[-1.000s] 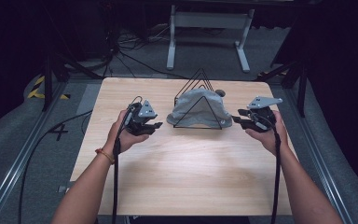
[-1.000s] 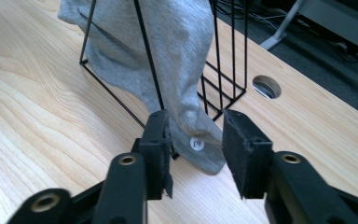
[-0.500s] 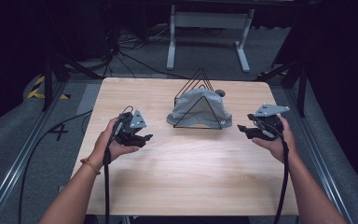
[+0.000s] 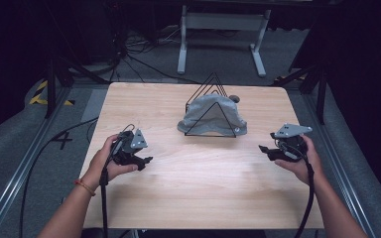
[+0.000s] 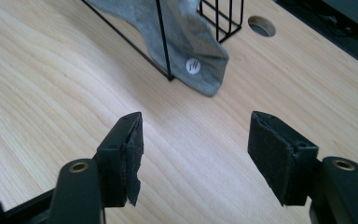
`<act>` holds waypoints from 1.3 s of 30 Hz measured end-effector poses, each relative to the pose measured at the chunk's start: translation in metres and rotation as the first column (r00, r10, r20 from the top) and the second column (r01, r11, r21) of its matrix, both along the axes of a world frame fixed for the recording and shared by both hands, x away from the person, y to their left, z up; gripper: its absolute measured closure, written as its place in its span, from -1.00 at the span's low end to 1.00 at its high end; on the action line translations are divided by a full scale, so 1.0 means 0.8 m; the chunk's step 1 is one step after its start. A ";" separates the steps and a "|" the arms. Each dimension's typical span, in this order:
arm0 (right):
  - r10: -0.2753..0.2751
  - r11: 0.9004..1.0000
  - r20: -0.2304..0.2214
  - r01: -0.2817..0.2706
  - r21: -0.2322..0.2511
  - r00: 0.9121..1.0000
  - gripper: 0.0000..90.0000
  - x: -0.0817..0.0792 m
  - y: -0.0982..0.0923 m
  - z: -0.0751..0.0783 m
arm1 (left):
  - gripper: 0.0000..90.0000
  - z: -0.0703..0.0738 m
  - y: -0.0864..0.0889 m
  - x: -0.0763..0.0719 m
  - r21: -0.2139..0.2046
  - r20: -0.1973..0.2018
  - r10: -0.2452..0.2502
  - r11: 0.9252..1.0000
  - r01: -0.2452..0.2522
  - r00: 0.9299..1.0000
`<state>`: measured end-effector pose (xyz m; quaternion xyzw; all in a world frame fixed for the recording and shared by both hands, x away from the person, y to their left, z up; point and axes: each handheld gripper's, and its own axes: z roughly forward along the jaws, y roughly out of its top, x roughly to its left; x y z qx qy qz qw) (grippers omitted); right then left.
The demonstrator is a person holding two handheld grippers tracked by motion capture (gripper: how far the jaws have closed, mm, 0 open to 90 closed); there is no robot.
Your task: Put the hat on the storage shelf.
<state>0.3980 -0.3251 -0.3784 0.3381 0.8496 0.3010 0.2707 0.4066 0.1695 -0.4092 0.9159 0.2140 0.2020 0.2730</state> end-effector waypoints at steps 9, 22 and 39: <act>-0.006 1.000 -0.013 0.006 0.002 1.000 -0.23 -0.025 -0.016 -0.021 | -0.44 -0.019 0.018 -0.020 0.019 -0.003 0.001 1.000 -0.001 1.000; -0.025 0.999 -0.036 0.026 0.030 0.999 -0.26 -0.073 -0.052 -0.064 | -0.49 -0.055 0.037 -0.042 -0.033 -0.054 -0.005 0.999 0.003 0.999; -0.073 0.975 -0.111 0.095 0.203 0.991 -0.39 -0.107 -0.103 -0.110 | -0.63 -0.091 0.074 -0.057 -0.263 -0.138 0.067 0.959 -0.102 0.988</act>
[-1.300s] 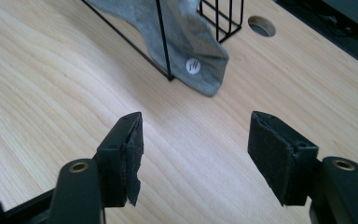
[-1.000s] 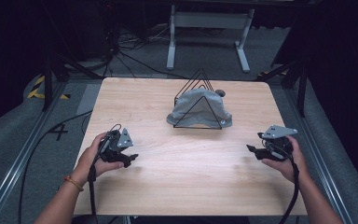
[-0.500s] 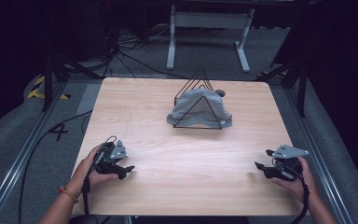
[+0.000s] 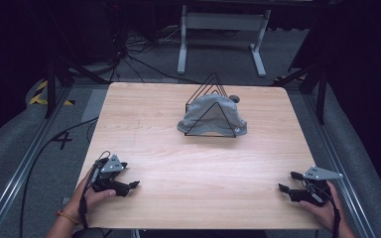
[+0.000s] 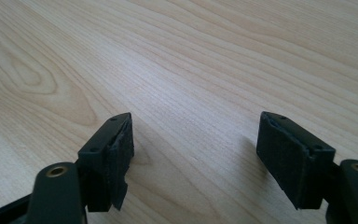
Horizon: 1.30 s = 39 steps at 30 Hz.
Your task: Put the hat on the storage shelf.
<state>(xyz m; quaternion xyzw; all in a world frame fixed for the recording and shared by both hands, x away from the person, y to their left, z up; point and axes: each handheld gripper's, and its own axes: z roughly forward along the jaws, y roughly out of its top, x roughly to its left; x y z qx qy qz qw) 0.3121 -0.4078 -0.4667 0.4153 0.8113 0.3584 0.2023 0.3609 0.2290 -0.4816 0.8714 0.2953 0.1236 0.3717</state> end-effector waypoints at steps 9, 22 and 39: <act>-0.008 1.000 -0.002 0.008 -0.003 1.000 -0.43 0.000 -0.001 0.000 | -0.66 0.000 0.000 -0.004 0.000 -0.012 0.035 0.999 -0.035 0.999; -0.032 0.999 -0.002 0.032 0.001 0.999 -0.45 0.000 0.000 -0.001 | -0.68 0.000 0.000 -0.003 0.003 -0.009 0.033 0.999 -0.033 0.999; -0.042 0.999 -0.002 0.042 -0.003 0.999 -0.46 0.000 -0.001 0.000 | -0.69 0.000 0.000 -0.003 0.007 -0.013 0.032 0.999 -0.032 0.999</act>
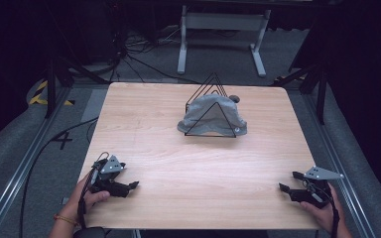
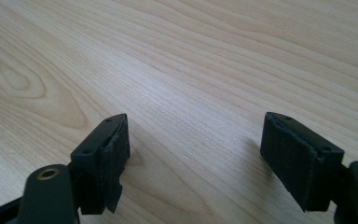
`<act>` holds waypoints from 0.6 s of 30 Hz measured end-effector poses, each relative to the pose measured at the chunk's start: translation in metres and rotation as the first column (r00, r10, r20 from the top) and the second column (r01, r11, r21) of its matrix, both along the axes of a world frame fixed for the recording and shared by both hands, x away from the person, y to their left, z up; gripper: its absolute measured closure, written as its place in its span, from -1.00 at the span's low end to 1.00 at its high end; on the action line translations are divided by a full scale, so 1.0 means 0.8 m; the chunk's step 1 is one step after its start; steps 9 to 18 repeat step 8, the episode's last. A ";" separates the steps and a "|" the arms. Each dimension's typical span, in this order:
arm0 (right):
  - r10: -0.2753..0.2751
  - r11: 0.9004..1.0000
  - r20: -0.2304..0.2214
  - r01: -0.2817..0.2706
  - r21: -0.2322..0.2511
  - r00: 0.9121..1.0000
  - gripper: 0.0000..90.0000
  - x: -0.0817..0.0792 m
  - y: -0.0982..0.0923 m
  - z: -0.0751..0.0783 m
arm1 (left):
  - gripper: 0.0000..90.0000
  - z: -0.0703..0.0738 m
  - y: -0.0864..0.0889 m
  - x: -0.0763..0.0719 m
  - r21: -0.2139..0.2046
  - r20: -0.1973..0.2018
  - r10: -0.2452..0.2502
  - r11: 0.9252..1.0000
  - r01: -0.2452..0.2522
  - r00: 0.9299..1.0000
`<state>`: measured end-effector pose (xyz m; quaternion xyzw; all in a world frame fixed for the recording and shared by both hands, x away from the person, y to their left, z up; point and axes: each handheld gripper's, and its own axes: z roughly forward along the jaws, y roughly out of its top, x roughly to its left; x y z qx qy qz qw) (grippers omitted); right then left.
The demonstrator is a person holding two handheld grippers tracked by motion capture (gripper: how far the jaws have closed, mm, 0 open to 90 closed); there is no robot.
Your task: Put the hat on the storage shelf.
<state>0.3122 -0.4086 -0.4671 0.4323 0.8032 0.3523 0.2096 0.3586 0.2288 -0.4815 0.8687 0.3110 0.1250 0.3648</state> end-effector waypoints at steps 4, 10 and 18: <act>-0.003 1.000 0.000 0.003 0.001 1.000 -0.46 0.000 0.000 0.000 | -0.69 0.000 0.000 0.000 0.000 0.001 0.001 1.000 -0.001 1.000; -0.007 1.000 -0.002 0.007 0.001 1.000 -0.46 0.000 0.000 0.000 | -0.72 0.000 -0.001 0.000 0.001 -0.003 0.011 1.000 -0.011 1.000; -0.007 1.000 -0.002 0.007 0.001 1.000 -0.46 0.000 0.000 0.000 | -0.72 0.000 -0.001 0.000 0.001 -0.003 0.011 1.000 -0.011 1.000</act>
